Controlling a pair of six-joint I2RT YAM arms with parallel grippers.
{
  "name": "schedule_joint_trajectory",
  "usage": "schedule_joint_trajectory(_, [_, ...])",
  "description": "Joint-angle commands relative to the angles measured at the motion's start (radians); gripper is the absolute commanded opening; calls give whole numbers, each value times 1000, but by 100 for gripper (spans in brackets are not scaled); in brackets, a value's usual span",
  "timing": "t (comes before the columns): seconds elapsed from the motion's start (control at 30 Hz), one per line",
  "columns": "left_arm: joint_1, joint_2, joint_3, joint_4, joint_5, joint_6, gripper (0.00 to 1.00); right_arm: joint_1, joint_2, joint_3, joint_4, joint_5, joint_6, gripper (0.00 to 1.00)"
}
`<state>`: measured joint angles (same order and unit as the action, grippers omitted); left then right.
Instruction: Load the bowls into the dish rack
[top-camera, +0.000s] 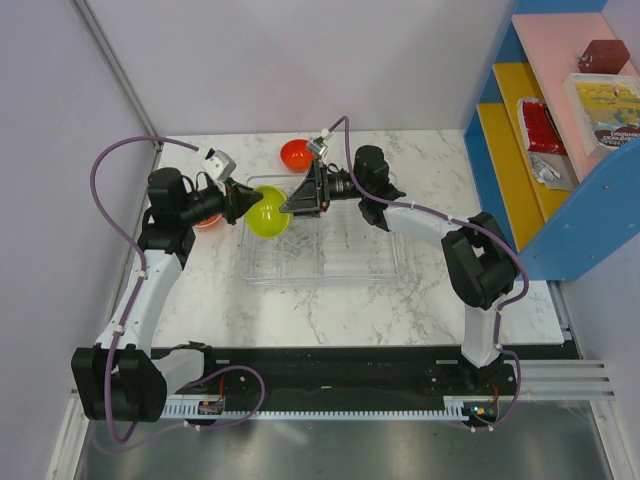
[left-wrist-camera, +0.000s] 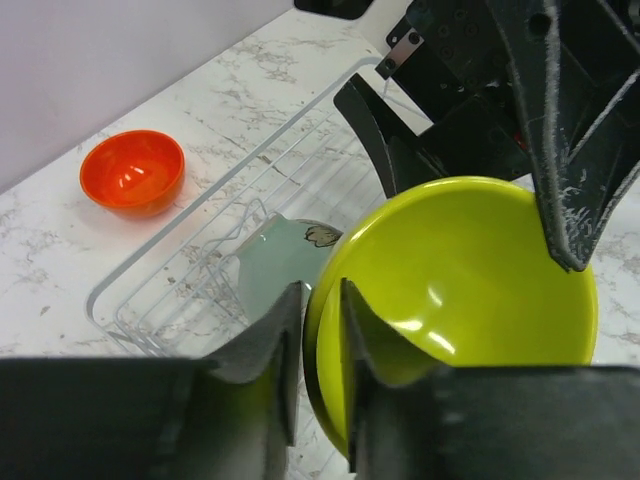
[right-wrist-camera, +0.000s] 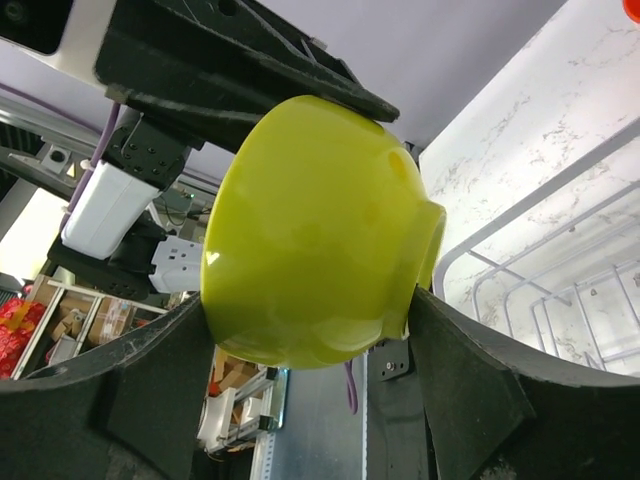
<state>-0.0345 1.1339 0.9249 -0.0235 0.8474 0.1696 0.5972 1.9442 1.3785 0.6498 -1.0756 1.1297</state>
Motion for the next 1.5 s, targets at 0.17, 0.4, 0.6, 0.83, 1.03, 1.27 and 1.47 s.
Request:
schedule_joint_trajectory(0.17, [-4,0,-3,46,56,-28,68,1,-19,56,-274,77,-246,0])
schedule_joint_trajectory(0.4, [-2,-8,9,31,16,-21,88,1,-24,89,-403,126,-352,0])
schedule_joint_trajectory(0.6, [63,9,61,-42,-21,-36,100,1,-59,175,-698,259,-626,0])
schedule_joint_trajectory(0.83, [258,58,104,-138,105,-79,100,1,-129,244,-982,428,-909,0])
schedule_joint_trajectory(1.03, [421,35,86,-297,128,-12,100,3,-159,359,-1201,486,-1161,0])
schedule_joint_trajectory(1.27, [527,-13,-14,-334,150,36,100,42,-140,496,-1437,611,-1436,0])
schedule_joint_trajectory(1.47, [573,3,-58,-300,185,11,100,139,-152,456,-1487,759,-1559,0])
